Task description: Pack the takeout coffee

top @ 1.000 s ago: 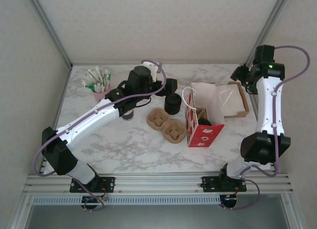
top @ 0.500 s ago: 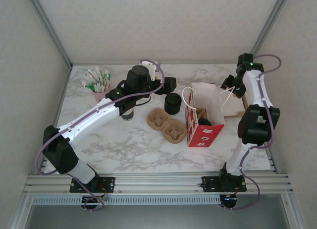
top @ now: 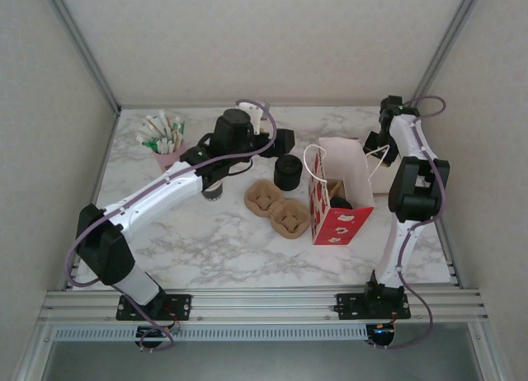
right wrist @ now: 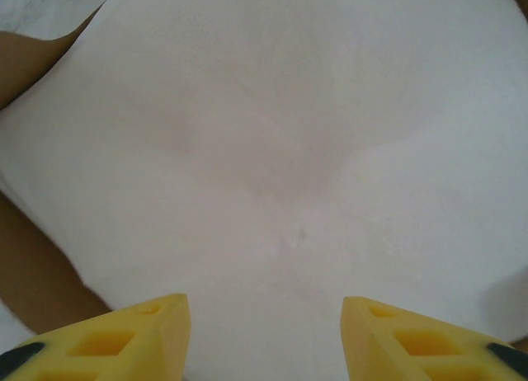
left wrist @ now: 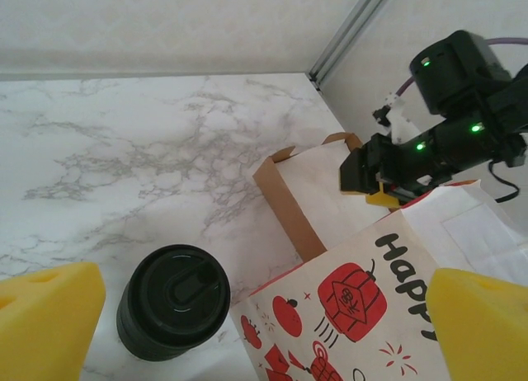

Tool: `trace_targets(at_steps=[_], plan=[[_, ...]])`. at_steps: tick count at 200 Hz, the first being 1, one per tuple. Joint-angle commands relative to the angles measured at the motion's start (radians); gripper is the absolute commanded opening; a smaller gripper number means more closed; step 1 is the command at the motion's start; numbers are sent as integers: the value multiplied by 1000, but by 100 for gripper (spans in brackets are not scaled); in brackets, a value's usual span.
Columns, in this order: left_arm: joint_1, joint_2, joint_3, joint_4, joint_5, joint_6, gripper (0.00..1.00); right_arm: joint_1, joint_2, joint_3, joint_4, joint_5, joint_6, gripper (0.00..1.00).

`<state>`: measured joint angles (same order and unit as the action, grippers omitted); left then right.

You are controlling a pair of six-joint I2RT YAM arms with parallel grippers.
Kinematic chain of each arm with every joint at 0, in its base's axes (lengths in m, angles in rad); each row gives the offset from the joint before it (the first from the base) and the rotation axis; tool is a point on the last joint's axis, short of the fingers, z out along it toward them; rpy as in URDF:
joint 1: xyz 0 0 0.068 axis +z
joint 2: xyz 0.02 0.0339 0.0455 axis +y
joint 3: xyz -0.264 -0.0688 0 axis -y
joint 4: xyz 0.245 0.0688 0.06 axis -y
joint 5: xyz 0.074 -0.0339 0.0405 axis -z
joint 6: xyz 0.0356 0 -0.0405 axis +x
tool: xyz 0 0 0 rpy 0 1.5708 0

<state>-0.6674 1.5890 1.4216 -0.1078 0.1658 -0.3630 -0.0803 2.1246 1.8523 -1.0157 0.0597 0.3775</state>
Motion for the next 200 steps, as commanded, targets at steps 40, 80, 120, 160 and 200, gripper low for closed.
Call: trace_targets(at_steps=[40,80,120,160,200], plan=[[8,14,0,45,28,35,100,10,110,79,5,23,-7,51],[9,23,10,42,31,33,100,10,169,100,-11,35,-11,53],[8,35,23,40,39,30,100,12,243,120,-24,24,-25,53],[8,47,42,31,44,30,100,16,252,119,-18,13,-32,50],[8,46,49,27,44,29,100,14,204,113,-15,13,-33,43]])
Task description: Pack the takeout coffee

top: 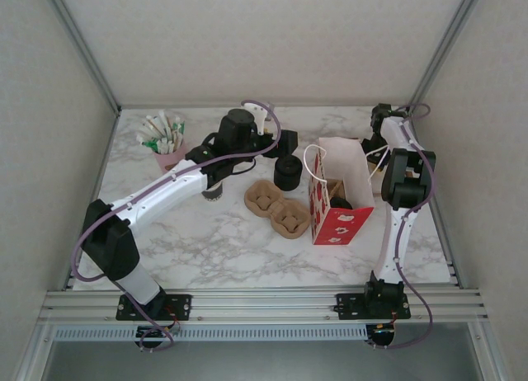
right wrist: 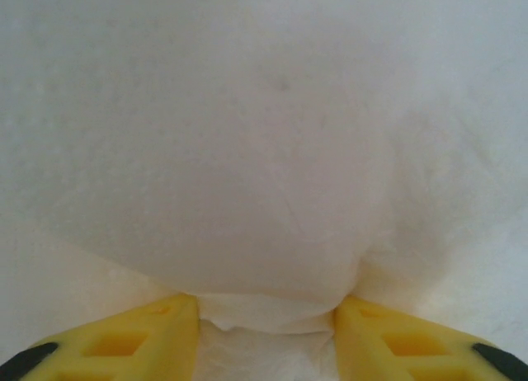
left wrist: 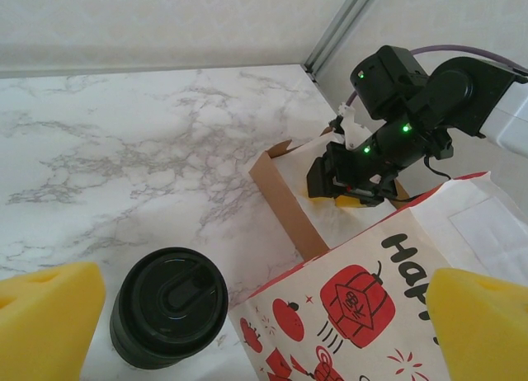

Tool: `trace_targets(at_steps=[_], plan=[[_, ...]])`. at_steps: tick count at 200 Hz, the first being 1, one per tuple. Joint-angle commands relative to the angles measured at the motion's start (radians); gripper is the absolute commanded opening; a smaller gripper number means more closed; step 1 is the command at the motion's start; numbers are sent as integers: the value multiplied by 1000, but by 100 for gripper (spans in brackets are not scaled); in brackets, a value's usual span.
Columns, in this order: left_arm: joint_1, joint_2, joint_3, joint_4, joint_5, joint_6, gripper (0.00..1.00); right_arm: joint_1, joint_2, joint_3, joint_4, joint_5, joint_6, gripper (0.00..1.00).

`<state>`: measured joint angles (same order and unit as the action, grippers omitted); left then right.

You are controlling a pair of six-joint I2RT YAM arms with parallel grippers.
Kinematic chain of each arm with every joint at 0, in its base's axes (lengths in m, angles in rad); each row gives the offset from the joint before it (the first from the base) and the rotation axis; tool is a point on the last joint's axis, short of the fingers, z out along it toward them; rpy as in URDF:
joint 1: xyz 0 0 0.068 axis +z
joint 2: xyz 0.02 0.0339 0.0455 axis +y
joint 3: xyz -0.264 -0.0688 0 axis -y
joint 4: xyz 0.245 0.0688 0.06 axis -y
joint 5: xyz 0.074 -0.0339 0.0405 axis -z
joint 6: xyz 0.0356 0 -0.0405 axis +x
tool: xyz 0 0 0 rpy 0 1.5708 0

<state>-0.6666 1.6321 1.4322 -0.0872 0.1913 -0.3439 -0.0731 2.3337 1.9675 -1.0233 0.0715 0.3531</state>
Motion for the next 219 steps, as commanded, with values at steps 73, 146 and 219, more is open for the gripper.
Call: trace_targets(at_steps=[73,146,219], plan=[[7,7,44,3,20,8,100,2,-74,1,-14,20,-13,34],[7,6,40,6,18,9,100,-5,-100,-12,-9,20,-15,29],[8,-23,22,21,13,5,100,-7,-164,-22,-10,30,-12,21]])
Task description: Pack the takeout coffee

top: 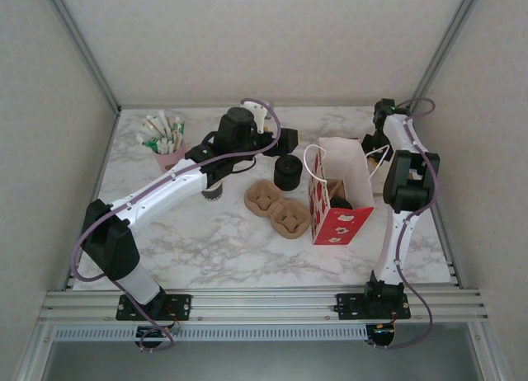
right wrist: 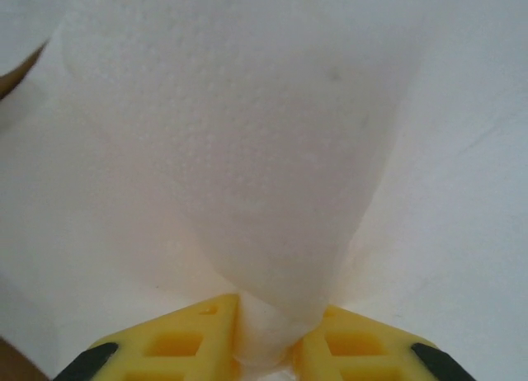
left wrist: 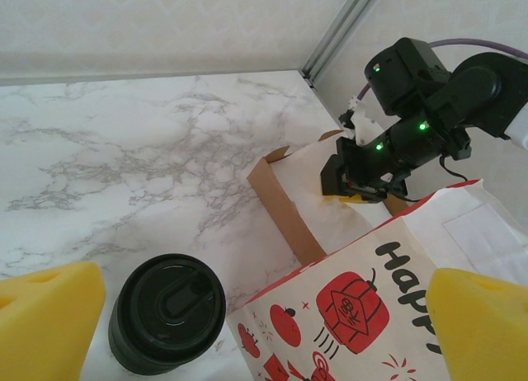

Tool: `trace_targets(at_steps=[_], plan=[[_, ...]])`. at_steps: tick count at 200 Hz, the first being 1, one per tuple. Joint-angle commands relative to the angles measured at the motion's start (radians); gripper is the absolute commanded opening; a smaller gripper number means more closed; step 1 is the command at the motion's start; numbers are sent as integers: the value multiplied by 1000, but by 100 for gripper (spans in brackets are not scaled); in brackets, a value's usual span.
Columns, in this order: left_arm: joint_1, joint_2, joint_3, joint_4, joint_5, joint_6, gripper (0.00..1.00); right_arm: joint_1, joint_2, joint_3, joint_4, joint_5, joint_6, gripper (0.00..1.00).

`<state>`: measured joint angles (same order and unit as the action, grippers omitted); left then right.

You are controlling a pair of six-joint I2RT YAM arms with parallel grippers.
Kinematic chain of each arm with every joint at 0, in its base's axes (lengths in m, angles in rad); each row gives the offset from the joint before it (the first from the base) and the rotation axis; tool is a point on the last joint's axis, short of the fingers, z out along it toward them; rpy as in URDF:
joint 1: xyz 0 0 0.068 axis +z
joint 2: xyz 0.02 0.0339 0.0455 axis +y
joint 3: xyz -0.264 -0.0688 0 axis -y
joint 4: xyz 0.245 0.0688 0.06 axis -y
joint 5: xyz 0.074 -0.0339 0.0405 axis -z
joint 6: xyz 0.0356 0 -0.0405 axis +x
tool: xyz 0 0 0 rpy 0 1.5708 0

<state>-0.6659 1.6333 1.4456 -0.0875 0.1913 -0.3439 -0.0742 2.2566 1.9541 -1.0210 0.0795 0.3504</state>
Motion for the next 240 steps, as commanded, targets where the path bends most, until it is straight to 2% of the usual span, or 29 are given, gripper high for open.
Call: trace_targets(at_steps=[1,37,94,190,240], plan=[[7,-25,8,21,13,5,100,-7,-87,-9,-12,23,-9,21],[6,-42,-3,28,7,3,100,-10,-127,-19,-8,34,-7,16],[5,-88,-39,48,4,0,100,-20,-221,-84,36,47,7,0],[-29,-236,-134,110,-38,3,100,-35,-623,-196,113,132,28,0],[-65,-312,-177,120,-57,5,100,-29,-861,-199,105,70,-3,0]])
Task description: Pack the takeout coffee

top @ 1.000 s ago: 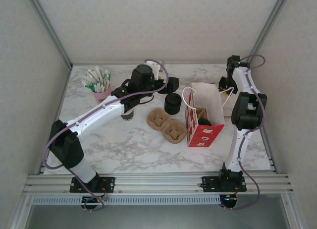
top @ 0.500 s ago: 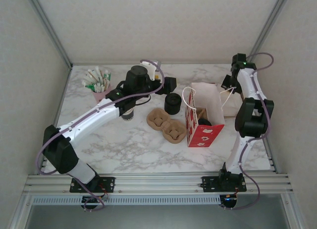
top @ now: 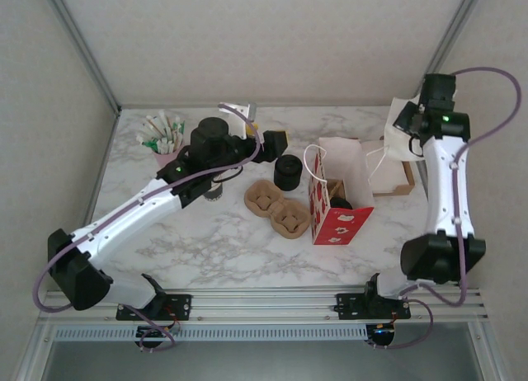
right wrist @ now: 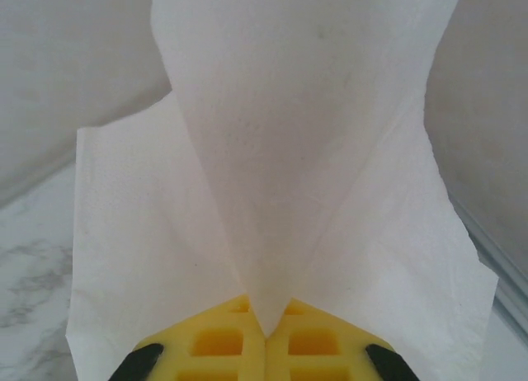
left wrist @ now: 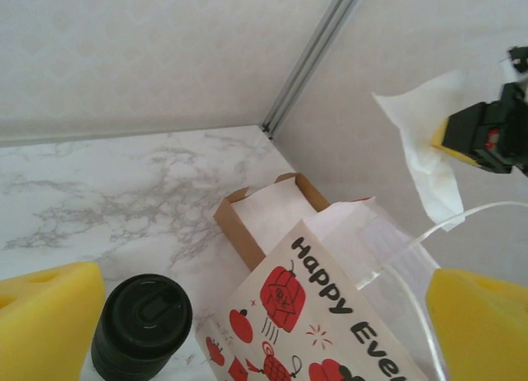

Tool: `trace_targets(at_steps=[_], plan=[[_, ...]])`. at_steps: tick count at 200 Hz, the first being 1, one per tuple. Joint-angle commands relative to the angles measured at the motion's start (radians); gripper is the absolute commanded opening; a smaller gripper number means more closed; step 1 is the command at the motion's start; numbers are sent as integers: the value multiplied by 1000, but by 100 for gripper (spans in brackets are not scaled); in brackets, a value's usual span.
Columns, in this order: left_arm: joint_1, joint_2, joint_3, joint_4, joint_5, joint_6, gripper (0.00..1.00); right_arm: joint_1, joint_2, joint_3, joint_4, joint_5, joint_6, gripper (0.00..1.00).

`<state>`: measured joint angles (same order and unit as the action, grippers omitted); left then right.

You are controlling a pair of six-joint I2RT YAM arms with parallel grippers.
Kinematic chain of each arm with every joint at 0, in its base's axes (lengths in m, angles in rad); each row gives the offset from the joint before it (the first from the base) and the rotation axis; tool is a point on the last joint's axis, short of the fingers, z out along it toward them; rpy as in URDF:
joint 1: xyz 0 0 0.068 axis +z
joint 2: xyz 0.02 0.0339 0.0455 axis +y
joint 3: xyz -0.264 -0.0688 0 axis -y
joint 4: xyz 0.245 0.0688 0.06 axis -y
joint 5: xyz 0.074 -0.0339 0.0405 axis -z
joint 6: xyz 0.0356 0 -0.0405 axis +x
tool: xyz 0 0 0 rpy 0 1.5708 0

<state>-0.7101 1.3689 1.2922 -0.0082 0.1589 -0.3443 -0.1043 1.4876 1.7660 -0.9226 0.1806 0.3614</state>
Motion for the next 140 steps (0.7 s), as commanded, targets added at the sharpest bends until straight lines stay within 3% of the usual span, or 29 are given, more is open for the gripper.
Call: trace_targets(at_steps=[1,32,103,140], plan=[[-22,-50,-25,41,-24,6,100,1,-96,-11,8,-34,-13,0],[-34,-100,-63,50,-35,0,100,0,-208,8,13,-201,-23,0],[-42,-221,-163,29,7,1,100,64,-316,83,33,-844,89,0],[-41,-273,-224,43,74,-29,100,122,-383,53,83,-993,192,0]])
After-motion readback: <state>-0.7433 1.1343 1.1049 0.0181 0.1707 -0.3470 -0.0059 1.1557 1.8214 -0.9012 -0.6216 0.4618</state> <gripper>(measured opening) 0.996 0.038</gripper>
